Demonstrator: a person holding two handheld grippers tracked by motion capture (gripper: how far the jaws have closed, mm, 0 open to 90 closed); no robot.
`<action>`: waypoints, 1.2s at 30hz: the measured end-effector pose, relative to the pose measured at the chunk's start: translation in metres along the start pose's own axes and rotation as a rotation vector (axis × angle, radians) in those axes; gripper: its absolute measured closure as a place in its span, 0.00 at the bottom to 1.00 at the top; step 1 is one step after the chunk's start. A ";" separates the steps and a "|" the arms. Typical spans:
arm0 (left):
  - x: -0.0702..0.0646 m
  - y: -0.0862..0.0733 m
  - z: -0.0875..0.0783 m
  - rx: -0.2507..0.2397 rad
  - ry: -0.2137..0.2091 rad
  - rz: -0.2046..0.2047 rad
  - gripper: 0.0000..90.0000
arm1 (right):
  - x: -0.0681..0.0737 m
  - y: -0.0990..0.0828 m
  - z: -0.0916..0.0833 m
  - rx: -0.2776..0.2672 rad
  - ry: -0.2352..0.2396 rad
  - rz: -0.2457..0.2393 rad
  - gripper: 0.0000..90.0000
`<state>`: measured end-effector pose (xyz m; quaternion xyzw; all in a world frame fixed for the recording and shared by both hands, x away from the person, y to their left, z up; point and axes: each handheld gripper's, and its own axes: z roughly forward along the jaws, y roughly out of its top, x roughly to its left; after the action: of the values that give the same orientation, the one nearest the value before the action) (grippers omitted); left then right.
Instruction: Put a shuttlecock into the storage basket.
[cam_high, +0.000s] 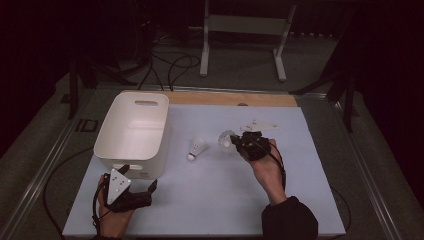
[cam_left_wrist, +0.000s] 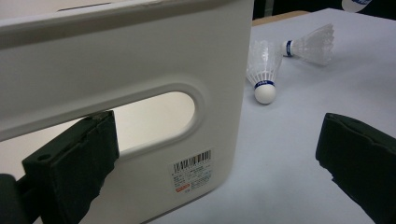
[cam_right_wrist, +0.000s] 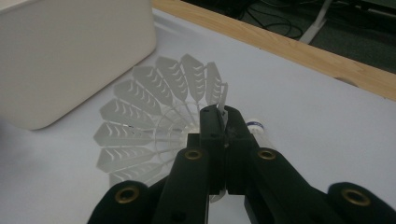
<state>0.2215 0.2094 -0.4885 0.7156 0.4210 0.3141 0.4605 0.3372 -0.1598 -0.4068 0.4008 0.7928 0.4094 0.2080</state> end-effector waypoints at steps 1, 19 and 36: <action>0.000 0.000 0.000 0.000 0.000 0.000 0.00 | 0.001 0.001 0.000 -0.001 0.001 -0.006 0.99; 0.000 0.000 0.000 0.000 -0.002 0.001 0.00 | 0.012 0.015 0.005 -0.017 0.023 -0.025 0.99; 0.000 0.000 0.000 0.000 -0.003 0.002 0.00 | 0.021 0.027 0.010 -0.029 0.044 -0.031 0.99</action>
<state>0.2217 0.2095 -0.4884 0.7166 0.4194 0.3135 0.4607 0.3441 -0.1290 -0.3903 0.3764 0.7971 0.4264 0.2028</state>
